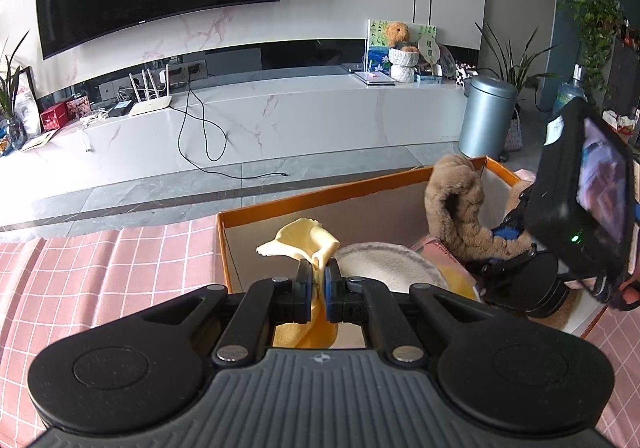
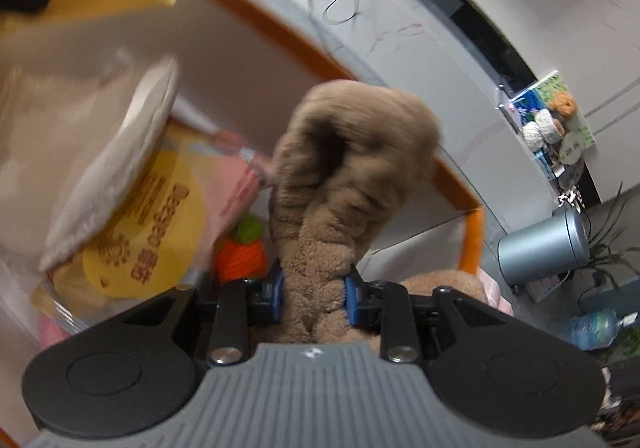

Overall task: Organize soft objects
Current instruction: 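Carry the yellow cloth in the left tool while the right tool lifts the braided loop over the box, then open the left tool dropping the cloth while the right tool releases the braided loop into the box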

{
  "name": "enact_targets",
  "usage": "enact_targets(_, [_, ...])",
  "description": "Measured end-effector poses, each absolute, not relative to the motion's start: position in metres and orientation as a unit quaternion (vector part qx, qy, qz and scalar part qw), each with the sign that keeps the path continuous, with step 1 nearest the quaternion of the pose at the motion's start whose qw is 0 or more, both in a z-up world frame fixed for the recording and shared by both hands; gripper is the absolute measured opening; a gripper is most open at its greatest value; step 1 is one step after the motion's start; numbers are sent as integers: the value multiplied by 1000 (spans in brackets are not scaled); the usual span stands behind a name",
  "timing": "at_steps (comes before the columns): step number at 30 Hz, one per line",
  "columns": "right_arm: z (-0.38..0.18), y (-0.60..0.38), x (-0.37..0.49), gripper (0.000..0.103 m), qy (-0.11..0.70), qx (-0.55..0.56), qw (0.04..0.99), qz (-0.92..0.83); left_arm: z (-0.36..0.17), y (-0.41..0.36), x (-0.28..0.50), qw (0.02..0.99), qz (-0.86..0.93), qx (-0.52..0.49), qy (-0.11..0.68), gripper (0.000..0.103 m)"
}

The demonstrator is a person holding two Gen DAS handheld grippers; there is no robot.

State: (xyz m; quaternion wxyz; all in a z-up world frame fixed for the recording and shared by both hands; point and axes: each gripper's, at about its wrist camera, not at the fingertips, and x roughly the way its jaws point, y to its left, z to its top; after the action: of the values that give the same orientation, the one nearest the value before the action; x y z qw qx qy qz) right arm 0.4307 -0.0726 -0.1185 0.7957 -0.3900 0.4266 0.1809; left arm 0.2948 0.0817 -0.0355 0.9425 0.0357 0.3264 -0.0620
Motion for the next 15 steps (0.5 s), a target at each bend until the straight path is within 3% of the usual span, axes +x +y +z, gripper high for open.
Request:
enact_targets(4, [-111,-74,432,39,425,-385,799,181,-37,78,299,938,-63,51,336,6])
enact_targets(8, [-95,-80,416,61,396,-389,811,188,-40,74,305,932,-57,72,351,6])
enact_targets(15, [-50,-99,400,62,374,-329,843,204,-49,76,320,908,-82,68,405,6])
